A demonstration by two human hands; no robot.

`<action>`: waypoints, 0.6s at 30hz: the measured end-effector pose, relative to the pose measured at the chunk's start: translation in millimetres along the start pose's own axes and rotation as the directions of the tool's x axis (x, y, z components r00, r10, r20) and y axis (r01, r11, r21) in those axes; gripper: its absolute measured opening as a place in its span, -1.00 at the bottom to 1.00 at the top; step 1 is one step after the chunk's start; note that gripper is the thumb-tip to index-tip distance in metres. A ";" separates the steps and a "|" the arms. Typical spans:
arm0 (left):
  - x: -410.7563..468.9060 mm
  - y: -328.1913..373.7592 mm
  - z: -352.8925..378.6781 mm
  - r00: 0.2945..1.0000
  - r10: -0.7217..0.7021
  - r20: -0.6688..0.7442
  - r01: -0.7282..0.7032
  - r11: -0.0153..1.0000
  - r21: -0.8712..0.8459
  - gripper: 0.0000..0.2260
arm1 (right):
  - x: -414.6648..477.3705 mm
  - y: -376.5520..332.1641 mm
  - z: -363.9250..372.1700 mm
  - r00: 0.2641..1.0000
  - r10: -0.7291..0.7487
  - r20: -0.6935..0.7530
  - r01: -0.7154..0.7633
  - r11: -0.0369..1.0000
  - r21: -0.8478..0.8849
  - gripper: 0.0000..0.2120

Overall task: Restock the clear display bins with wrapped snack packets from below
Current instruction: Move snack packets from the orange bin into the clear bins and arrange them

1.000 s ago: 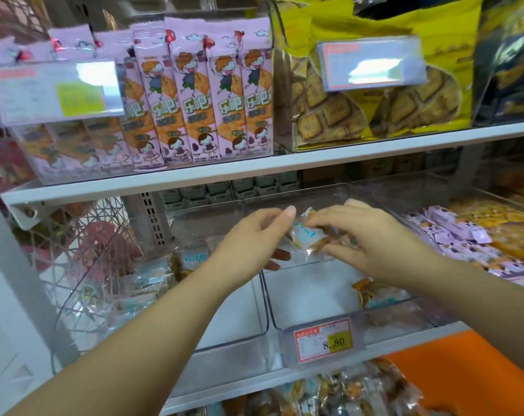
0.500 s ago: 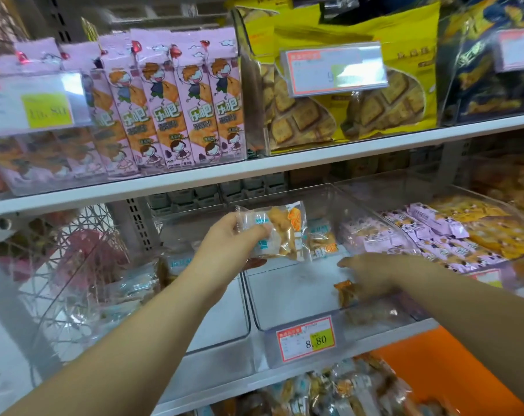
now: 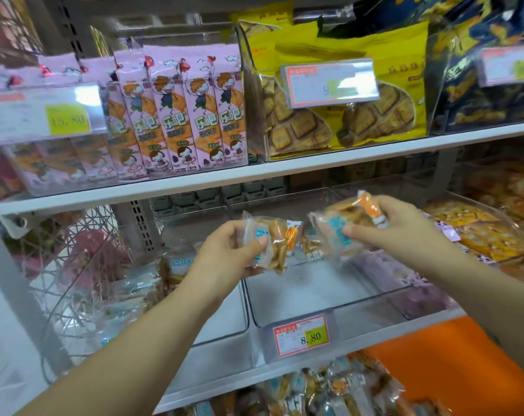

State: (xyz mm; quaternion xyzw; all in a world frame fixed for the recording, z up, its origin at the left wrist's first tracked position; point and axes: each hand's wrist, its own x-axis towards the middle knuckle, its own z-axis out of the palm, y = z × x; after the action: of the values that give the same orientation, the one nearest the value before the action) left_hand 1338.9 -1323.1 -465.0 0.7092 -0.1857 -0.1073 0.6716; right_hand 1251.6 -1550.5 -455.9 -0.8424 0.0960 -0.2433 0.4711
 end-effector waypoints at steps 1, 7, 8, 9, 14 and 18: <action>-3.1 1.8 4.9 1.000 -0.011 0.003 0.011 1.000 -0.005 -0.89 | -9.9 -6.5 -2.7 0.999 0.039 -0.019 -0.035 0.985 0.171 -0.57; -23.7 4.6 51.2 0.995 -0.091 0.029 0.092 0.995 -0.045 -0.91 | -50.1 -16.8 23.0 1.000 -0.014 0.018 0.002 0.841 0.541 -0.59; -27.6 5.7 56.8 0.993 -0.113 0.037 0.116 0.990 -0.077 -0.89 | -52.3 -17.2 25.1 0.999 -0.025 0.022 0.010 0.846 0.533 -0.63; -31.8 7.8 61.5 0.989 -0.136 0.054 0.141 0.982 -0.122 -0.88 | -53.8 -17.6 24.7 1.000 -0.030 0.006 0.022 0.853 0.522 -0.66; -46.6 19.3 68.6 0.964 -0.205 0.167 0.249 0.919 -0.306 -0.80 | -58.7 -15.1 17.3 0.993 -0.057 -0.105 0.097 0.899 0.428 -0.69; -54.4 21.5 65.7 0.958 -0.150 0.246 0.209 0.949 -0.235 -0.59 | -66.7 -13.8 21.6 0.994 -0.038 -0.105 0.073 0.929 0.362 -0.68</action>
State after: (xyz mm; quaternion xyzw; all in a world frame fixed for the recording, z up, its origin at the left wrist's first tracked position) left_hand 1260.6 -1361.5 -453.8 0.6128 -0.1791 -0.2713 0.7203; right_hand 1203.9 -1500.9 -475.1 -0.7298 0.0478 -0.3102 0.6074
